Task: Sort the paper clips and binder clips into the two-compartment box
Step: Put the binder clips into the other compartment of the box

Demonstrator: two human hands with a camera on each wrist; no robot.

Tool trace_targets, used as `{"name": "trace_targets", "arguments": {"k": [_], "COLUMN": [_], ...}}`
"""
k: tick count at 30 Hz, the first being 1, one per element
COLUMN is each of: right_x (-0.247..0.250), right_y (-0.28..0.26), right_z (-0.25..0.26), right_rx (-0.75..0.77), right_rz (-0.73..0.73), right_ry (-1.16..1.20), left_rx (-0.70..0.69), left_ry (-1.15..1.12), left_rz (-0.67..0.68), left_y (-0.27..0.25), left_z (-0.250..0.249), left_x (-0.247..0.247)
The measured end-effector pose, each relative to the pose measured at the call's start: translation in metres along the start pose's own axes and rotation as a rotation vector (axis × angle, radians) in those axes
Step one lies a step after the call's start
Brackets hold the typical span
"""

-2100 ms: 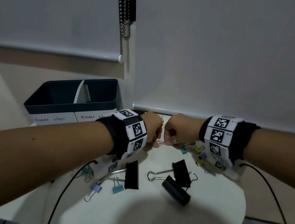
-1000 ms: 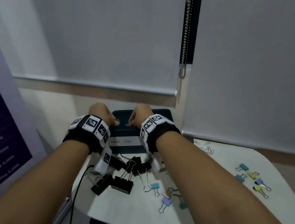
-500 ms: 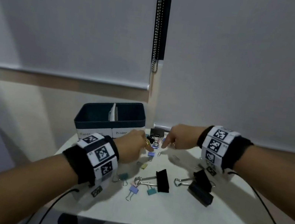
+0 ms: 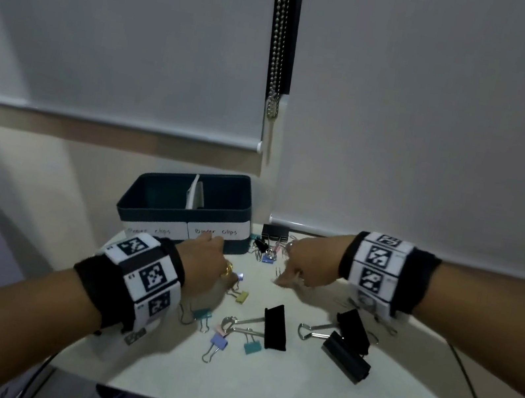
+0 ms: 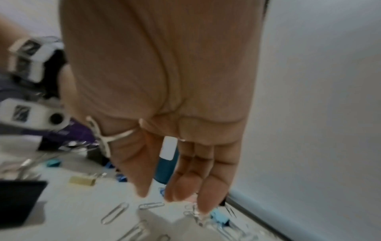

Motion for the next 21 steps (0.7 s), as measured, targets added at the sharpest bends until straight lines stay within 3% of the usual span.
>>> {"name": "trace_targets", "arguments": {"k": [3,5,8,18,21], "right_x": [0.005,0.008,0.006,-0.018,-0.017], "right_y": [-0.018,-0.021,-0.014,-0.007,-0.018], "right_z": [-0.016,-0.038,-0.066,-0.058,-0.060], "right_rx": [-0.041,-0.148,-0.278,-0.225,-0.206], "right_rz": [-0.079,-0.102,-0.075,0.058,0.022], "right_ry": [0.101,0.115,0.119,0.039,0.123], "left_rx": [0.017,0.001,-0.038,0.018,0.027], "left_ry": [-0.023,-0.076,-0.174,-0.073,-0.086], "left_rz": [-0.071,-0.151,-0.154,0.005,-0.082], "left_y": [0.009,0.019,0.032,0.062,0.063], "left_z": [0.002,-0.008,-0.030,-0.049,-0.054], "left_x": [0.009,0.026,0.042,0.035,0.045]}}
Point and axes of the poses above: each hand's wrist, its own y-axis towards the middle knuckle, its own x-axis out of the back of the hand, z = x × y, the point moved 9 cm from there along y, towards the middle knuckle, and after that the axes turned 4 degrees about x, right-handed, at the moved point
